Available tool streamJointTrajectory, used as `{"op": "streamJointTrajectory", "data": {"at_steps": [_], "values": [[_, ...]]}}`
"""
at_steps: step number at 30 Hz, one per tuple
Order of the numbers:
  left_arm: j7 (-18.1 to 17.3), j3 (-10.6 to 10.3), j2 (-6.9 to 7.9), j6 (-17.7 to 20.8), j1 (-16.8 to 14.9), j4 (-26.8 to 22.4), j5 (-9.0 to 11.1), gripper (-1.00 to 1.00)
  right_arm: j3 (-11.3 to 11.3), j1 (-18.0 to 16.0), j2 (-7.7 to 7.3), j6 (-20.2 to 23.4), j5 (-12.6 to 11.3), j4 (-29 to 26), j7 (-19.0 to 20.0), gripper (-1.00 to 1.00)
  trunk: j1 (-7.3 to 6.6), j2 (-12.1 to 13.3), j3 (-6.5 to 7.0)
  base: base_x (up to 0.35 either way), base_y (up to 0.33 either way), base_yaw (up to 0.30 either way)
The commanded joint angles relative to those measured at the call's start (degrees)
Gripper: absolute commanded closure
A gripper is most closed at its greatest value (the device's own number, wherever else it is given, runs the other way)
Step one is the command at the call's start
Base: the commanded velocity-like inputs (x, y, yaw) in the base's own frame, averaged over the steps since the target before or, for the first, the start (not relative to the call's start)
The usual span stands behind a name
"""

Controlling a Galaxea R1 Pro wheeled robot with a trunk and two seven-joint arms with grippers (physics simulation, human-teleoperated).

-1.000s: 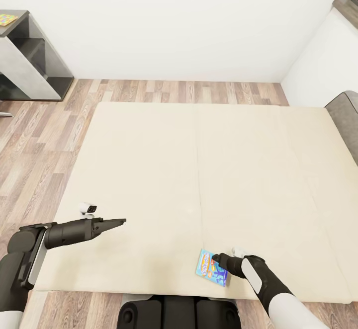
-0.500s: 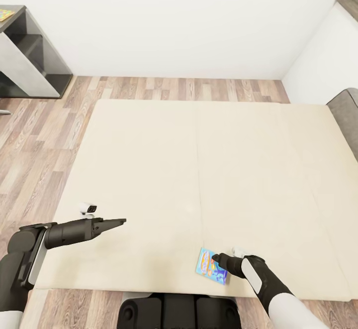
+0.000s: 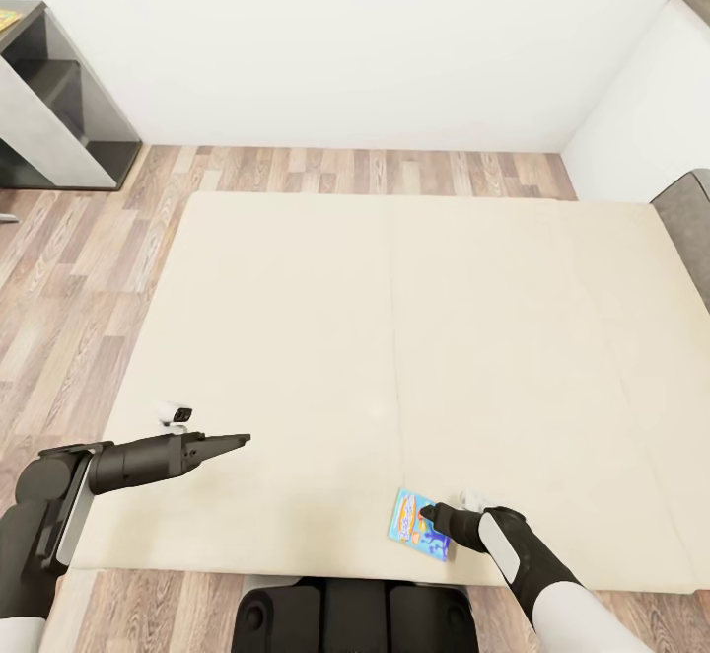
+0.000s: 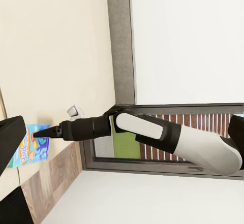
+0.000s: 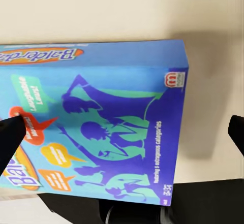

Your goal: Put all the toys in the child's room - the three board games (two on the bed and one on the table), the two jigsaw puzzles on the table, and the tennis ball on the table - inside the toy box on the table in the child's room.

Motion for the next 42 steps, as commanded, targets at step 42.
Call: {"op": "streamJointTrajectory", "data": {"at_steps": [42], "values": [[-0.24, -0.01, -0.86, 0.60, -0.23, -0.10, 0.05, -1.00, -0.62, -0.22, -0.48, 1.47, 0.02, 0.44, 0.39, -1.00, 0.03, -0.09, -0.09, 0.000, 0.000, 0.000]]}}
